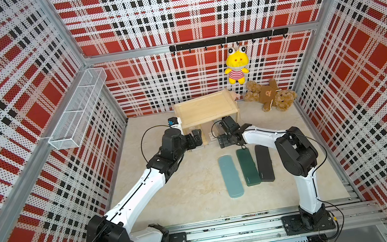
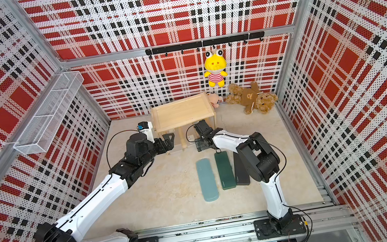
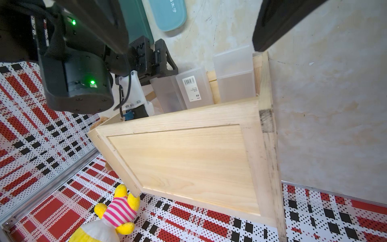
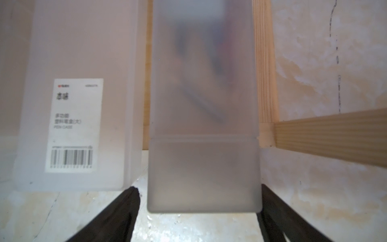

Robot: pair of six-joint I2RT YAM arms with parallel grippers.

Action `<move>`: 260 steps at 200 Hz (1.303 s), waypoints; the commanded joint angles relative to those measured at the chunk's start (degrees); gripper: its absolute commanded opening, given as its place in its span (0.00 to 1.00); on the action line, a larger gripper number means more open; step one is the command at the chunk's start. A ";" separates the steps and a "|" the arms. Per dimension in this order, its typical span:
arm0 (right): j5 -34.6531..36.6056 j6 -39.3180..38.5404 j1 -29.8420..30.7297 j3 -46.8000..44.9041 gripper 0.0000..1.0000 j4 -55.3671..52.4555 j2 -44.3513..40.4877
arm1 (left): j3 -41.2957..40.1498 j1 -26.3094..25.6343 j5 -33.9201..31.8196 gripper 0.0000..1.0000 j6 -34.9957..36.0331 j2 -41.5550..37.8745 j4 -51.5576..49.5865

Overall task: Remove the pencil cases from the shelf
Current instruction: Pick up the pencil case from the shelf.

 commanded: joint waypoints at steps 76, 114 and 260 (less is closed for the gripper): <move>0.29 -0.55 -0.56 -0.30 0.78 1.34 0.53 | -0.28 0.60 0.54 0.99 0.57 -0.54 0.11; 0.27 -0.06 -0.54 -2.02 0.72 2.24 -0.24 | -0.28 0.57 0.66 0.99 0.57 -0.59 0.10; -0.32 1.81 2.40 -11.46 0.69 -3.24 -17.98 | 0.44 0.22 0.78 0.99 0.40 -0.03 -0.11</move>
